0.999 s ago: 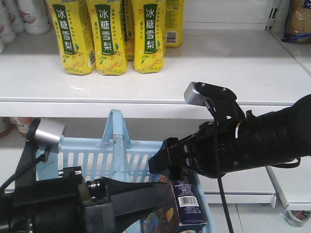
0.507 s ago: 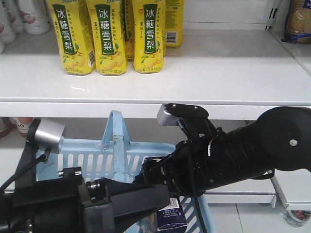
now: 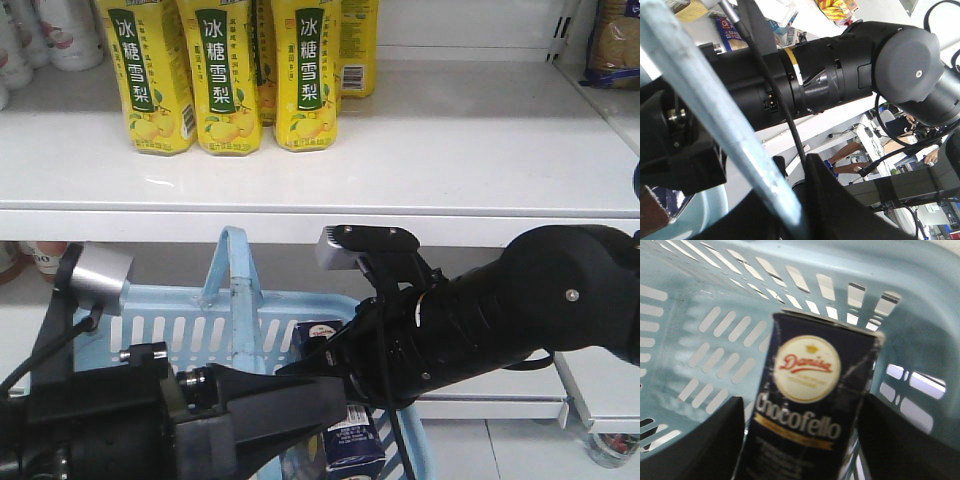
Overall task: Left arm holds basket, right arm returns cookies
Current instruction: 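Lower the open right gripper into the basket around the cookie box, then close the right gripper on the Chocofello box and lift it out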
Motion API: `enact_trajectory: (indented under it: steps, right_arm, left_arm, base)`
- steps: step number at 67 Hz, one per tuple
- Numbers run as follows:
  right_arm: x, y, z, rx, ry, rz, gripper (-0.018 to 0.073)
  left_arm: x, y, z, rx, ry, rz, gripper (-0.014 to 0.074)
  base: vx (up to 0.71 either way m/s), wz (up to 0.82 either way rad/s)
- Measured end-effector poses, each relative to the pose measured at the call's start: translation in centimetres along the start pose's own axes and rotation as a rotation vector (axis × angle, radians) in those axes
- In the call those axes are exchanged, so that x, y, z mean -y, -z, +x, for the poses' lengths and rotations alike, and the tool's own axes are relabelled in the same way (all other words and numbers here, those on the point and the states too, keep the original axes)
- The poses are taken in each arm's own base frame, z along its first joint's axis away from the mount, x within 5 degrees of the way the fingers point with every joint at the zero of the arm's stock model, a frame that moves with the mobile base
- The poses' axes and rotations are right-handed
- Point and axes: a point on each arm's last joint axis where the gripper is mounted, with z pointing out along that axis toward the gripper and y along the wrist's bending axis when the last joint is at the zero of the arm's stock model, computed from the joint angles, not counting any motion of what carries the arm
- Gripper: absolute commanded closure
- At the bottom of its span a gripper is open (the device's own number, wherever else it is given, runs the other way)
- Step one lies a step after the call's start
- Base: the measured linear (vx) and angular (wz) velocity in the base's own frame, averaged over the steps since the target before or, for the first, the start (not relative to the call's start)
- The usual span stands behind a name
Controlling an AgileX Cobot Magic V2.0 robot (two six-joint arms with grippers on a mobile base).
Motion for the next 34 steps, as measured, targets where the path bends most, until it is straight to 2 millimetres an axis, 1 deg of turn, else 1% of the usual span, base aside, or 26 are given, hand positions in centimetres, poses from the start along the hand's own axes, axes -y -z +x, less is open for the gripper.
enact_trajectory:
  steps: [9,17,23,34]
  right_arm:
    - [0.01,0.0,0.06,-0.007,0.001,0.001,0.0263]
    - [0.02,0.0,0.06,-0.007,0.003,0.003,0.0309]
    - [0.05,0.0,0.06,-0.007,0.006,0.005,0.0324]
    - [0.06,0.0,0.07,-0.008,0.008,0.006,0.0319]
  left_arm:
    - [0.0,0.0,0.0,0.0,0.0,0.0,0.0603]
    - [-0.02,0.0,-0.02,0.002,0.0,-0.002,0.0603]
    - [-0.02,0.0,-0.02,0.002,0.0,-0.002,0.0603]
    - [-0.02,0.0,-0.02,0.002,0.0,-0.002,0.0603]
  base:
    - [0.0,0.0]
    - [0.0,0.0]
    - [0.0,0.0]
    - [0.0,0.0]
